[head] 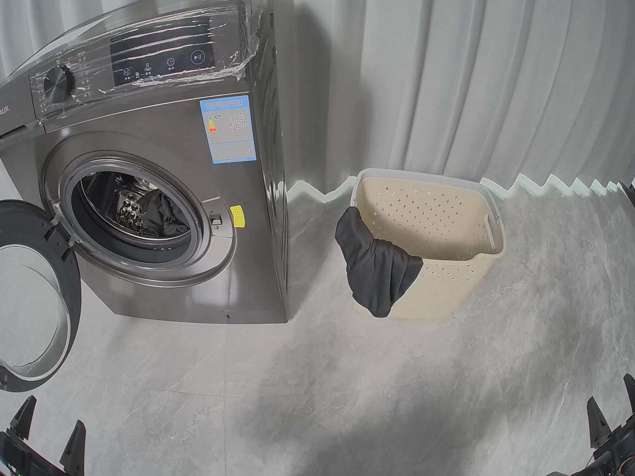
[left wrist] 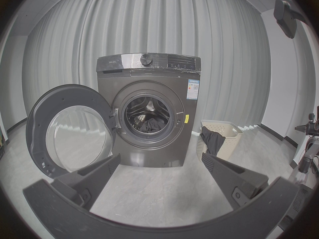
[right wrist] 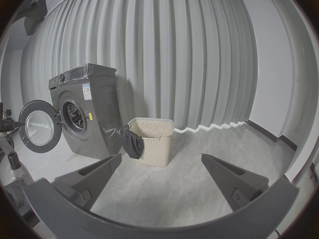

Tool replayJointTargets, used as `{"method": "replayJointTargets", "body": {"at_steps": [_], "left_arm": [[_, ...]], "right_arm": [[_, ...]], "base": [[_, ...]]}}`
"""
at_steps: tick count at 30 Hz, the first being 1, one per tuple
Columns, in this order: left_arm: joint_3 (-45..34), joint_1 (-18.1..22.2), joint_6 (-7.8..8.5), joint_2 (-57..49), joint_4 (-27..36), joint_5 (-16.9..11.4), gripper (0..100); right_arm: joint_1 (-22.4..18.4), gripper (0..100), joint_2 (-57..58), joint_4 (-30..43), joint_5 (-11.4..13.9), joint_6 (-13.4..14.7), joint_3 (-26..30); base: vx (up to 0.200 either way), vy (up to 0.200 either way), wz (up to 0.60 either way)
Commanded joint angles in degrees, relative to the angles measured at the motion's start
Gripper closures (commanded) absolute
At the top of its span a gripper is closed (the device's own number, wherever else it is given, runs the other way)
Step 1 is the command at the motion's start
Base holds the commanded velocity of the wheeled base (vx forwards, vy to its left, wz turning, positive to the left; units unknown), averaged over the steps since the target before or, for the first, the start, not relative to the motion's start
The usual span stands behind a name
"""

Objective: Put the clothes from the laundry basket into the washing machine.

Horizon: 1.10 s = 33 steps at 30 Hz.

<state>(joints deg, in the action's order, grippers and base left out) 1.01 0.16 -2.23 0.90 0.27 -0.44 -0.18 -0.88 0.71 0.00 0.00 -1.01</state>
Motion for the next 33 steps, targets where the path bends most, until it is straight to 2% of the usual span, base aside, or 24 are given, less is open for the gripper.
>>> {"method": "replayJointTargets", "body": {"at_steps": [1,5,23,33], "left_arm": [[-0.92,0.02,0.03,-0.90,0.00,0.00,0],[-0.92,0.02,0.03,-0.90,0.00,0.00,0],[-0.92,0.02,-0.05,-0.90,0.00,0.00,0],[-0.92,0.02,0.03,-0.90,0.00,0.00,0]], "right_arm": [[0.01,0,0.88,0.00,0.09,0.00,0.66],[0.01,0,0.88,0.08,0.00,0.00,0.66],[0.01,0,0.88,0.08,0.00,0.00,0.66],[-0.17,0,0.88,0.00,-0.09,0.18,0.66]], "base": [[0.000,0.000,0.00],[0.000,0.000,0.00],[0.000,-0.200,0.00],[0.000,0.000,0.00]]}}
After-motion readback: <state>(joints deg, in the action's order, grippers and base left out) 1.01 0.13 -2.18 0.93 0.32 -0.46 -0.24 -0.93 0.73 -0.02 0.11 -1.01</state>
